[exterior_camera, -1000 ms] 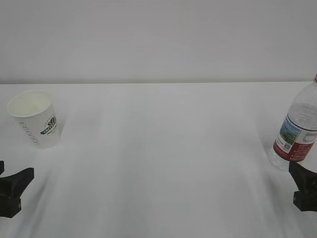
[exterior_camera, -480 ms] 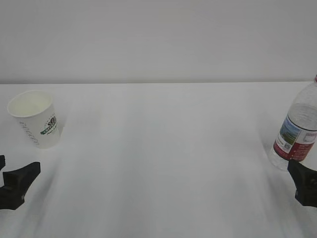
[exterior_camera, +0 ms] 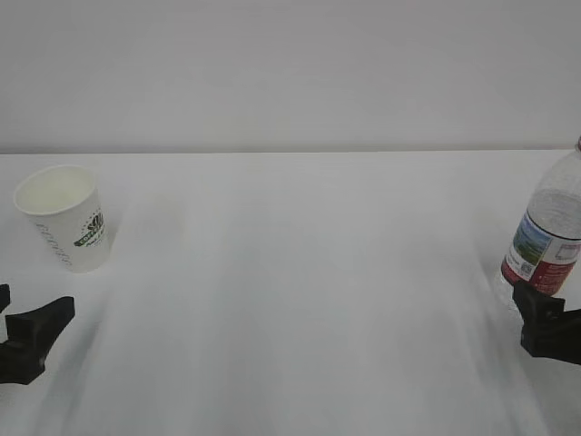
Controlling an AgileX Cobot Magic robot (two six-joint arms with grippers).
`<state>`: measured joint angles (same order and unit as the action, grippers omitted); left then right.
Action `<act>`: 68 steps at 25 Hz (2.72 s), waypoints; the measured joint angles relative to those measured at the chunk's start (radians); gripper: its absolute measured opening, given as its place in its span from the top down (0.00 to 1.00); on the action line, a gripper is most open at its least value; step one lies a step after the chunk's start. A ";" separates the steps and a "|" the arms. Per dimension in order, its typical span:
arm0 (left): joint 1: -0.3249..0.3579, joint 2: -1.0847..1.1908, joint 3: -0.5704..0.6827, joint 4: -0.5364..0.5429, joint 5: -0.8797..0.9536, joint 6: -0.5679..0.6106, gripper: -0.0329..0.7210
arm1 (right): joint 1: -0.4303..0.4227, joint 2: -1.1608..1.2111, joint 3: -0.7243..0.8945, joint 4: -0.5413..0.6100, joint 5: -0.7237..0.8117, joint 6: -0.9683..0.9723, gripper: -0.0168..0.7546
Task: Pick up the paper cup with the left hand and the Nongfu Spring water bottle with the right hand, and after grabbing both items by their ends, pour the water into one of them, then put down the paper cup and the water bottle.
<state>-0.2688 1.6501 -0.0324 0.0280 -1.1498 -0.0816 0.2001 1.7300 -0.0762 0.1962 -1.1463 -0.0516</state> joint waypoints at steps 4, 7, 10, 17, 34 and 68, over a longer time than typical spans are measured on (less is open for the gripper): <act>0.000 0.000 0.000 0.000 0.000 -0.002 0.14 | 0.000 0.048 -0.037 0.033 0.000 -0.005 0.12; 0.000 0.000 0.000 0.000 0.000 -0.002 0.15 | 0.000 0.069 -0.060 0.046 0.000 -0.007 0.12; 0.000 0.002 0.000 0.000 0.000 -0.002 0.15 | 0.000 0.075 -0.081 0.070 0.000 -0.009 0.12; 0.000 0.002 0.000 0.000 -0.002 -0.002 0.16 | 0.000 0.077 -0.120 0.093 -0.002 -0.040 0.12; 0.000 0.002 0.000 0.000 -0.002 -0.002 0.17 | 0.000 0.171 -0.181 0.099 -0.002 -0.054 0.12; 0.000 0.002 0.000 0.000 -0.002 -0.004 0.17 | 0.000 0.184 -0.290 0.162 -0.002 -0.128 0.26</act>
<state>-0.2688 1.6521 -0.0324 0.0280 -1.1519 -0.0854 0.2001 1.9137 -0.3661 0.3586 -1.1478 -0.1795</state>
